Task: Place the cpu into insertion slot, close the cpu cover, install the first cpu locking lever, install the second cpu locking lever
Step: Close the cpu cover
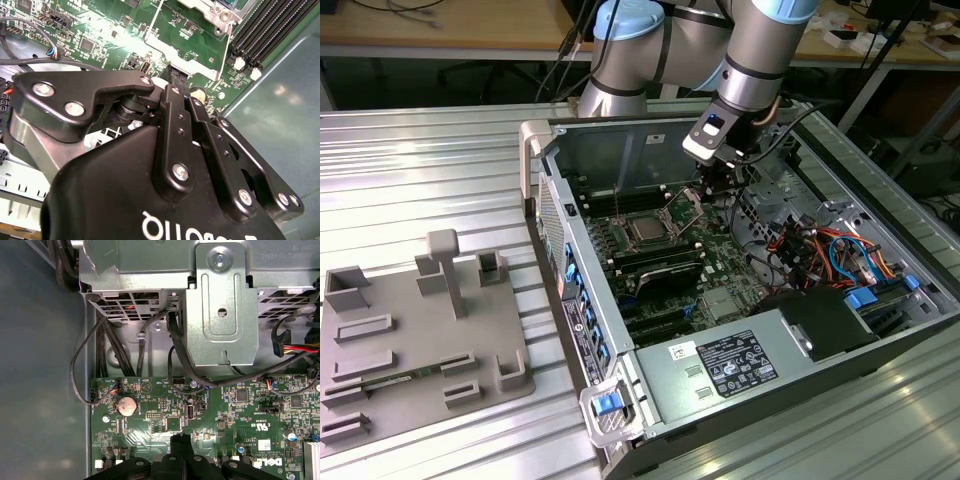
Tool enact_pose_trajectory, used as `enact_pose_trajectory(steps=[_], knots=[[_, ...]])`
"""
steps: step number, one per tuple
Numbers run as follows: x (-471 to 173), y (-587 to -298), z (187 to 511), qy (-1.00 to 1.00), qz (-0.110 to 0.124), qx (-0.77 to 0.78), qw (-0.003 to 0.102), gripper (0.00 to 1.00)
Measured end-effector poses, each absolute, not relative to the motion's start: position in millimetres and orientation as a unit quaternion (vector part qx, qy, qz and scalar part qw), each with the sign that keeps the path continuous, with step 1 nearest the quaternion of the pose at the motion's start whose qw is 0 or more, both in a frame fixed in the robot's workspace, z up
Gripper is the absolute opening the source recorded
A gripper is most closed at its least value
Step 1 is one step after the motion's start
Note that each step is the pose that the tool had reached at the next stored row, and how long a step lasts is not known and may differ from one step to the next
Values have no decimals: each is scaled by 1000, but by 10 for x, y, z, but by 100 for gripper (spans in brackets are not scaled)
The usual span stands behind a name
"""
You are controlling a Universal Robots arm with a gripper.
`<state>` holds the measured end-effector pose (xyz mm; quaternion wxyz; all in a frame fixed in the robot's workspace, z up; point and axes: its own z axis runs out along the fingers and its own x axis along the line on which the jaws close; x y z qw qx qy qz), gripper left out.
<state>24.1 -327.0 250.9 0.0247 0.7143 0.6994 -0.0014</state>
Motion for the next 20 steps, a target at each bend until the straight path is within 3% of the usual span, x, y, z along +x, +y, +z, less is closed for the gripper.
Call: enact_pose_trajectory(steps=[20], knots=[[116,-3270,2509,699,-1,714,25,11]])
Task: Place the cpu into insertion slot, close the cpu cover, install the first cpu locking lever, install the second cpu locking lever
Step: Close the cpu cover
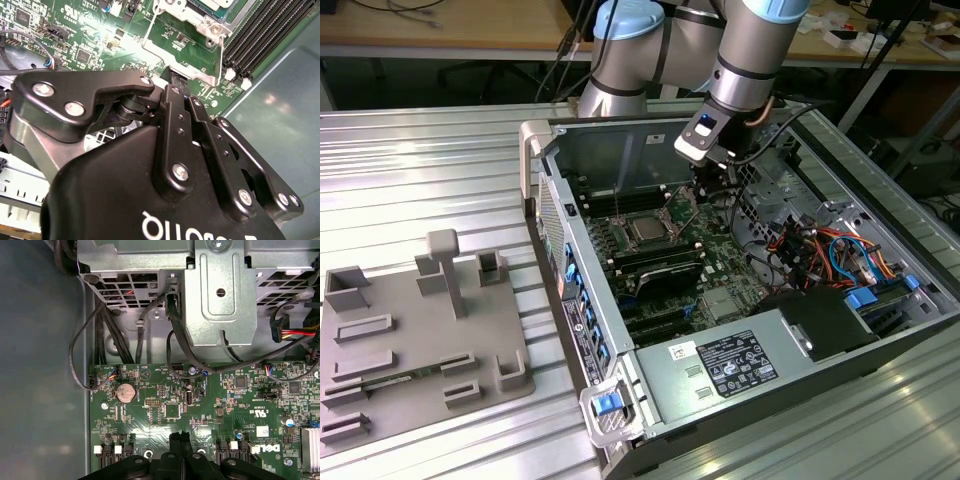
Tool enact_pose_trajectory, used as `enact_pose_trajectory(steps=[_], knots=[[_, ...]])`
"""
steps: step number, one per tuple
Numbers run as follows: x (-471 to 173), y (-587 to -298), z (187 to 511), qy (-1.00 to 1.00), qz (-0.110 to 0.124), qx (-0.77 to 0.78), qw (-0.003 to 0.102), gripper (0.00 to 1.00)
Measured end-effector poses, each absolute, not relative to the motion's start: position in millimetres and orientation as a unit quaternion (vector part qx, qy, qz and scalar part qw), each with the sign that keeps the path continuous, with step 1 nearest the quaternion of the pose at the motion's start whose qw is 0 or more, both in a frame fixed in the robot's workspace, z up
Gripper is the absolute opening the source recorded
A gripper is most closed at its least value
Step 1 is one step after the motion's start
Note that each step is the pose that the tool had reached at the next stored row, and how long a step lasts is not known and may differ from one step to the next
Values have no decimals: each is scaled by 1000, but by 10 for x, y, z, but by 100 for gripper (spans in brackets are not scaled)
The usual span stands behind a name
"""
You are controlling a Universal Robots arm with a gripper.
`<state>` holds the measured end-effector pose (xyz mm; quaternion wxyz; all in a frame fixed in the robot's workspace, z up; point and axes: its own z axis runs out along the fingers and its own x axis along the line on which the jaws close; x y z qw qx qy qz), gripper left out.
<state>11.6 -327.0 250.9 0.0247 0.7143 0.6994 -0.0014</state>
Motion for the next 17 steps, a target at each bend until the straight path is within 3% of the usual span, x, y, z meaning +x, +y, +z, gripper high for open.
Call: enact_pose_trajectory(steps=[17], knots=[[71,-3270,2509,699,-1,714,25,11]])
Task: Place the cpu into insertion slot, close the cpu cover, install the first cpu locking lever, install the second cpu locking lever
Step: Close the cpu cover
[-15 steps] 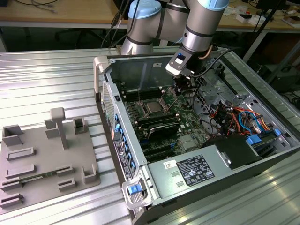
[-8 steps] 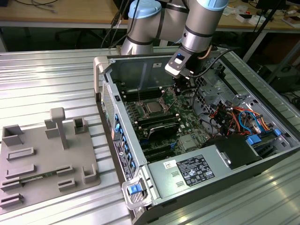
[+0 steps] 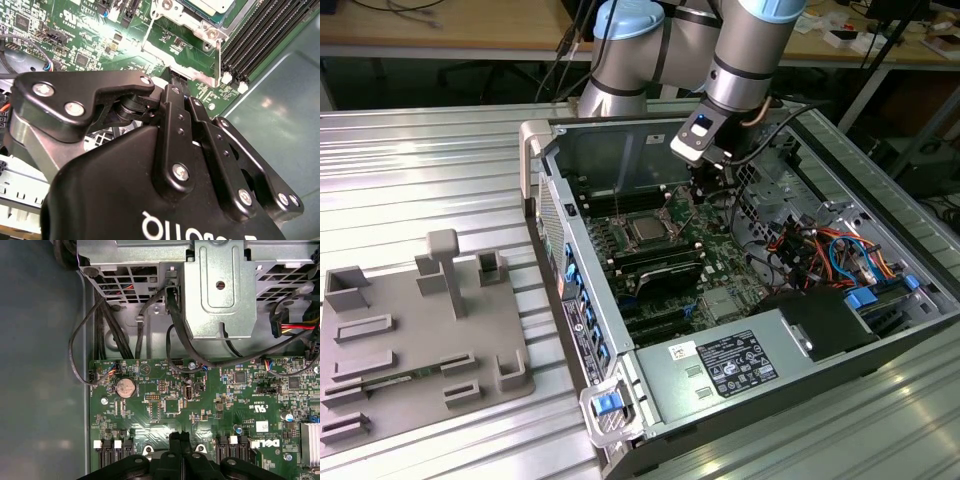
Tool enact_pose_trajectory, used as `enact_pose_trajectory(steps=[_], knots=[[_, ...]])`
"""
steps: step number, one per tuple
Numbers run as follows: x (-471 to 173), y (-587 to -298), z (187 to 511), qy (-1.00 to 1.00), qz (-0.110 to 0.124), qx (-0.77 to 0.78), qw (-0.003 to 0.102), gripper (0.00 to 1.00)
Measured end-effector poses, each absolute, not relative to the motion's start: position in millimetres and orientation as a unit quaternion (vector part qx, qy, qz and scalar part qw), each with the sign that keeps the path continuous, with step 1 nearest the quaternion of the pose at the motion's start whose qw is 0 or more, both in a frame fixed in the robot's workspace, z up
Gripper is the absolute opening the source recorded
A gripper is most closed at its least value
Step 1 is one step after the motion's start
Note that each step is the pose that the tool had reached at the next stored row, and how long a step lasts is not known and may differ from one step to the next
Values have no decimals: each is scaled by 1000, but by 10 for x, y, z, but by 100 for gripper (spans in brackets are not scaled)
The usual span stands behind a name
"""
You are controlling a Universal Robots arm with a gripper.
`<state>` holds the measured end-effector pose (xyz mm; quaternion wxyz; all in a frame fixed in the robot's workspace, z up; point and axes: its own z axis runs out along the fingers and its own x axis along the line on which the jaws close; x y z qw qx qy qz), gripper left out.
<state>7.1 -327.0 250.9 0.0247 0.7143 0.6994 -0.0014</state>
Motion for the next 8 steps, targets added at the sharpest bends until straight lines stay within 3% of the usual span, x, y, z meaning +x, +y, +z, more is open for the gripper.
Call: enact_pose_trajectory(steps=[8], knots=[[54,-3270,2509,699,-1,714,25,11]])
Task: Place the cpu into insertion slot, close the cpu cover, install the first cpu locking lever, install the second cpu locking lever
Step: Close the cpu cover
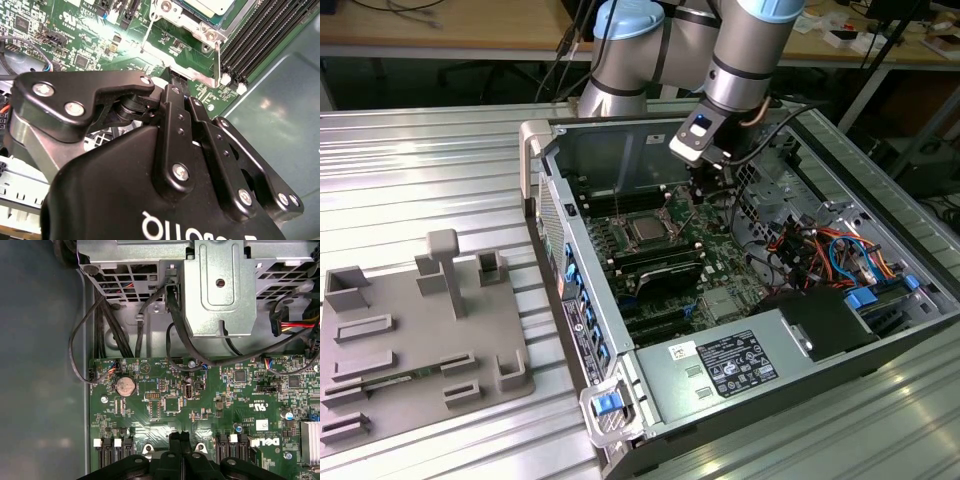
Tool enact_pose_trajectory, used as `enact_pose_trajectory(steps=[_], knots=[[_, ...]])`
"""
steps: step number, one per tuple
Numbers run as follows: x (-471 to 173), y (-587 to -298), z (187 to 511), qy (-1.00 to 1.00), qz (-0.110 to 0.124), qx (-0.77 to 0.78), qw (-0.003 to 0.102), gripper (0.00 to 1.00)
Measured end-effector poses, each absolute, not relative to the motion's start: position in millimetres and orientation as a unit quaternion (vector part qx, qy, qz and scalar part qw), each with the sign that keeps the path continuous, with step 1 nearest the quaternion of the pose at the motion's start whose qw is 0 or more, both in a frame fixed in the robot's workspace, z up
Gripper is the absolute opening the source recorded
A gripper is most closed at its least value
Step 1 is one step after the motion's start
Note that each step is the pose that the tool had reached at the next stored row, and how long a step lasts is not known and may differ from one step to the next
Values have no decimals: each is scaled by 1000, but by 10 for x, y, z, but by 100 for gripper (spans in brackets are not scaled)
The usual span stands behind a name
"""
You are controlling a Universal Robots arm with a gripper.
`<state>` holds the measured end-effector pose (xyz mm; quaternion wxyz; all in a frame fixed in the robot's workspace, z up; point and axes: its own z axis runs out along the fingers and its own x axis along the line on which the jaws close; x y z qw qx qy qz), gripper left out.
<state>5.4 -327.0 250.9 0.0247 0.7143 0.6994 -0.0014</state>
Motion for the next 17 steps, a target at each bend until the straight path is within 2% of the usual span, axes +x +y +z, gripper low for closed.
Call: enact_pose_trajectory(steps=[17], knots=[[4,-3270,2509,699,-1,714,25,11]])
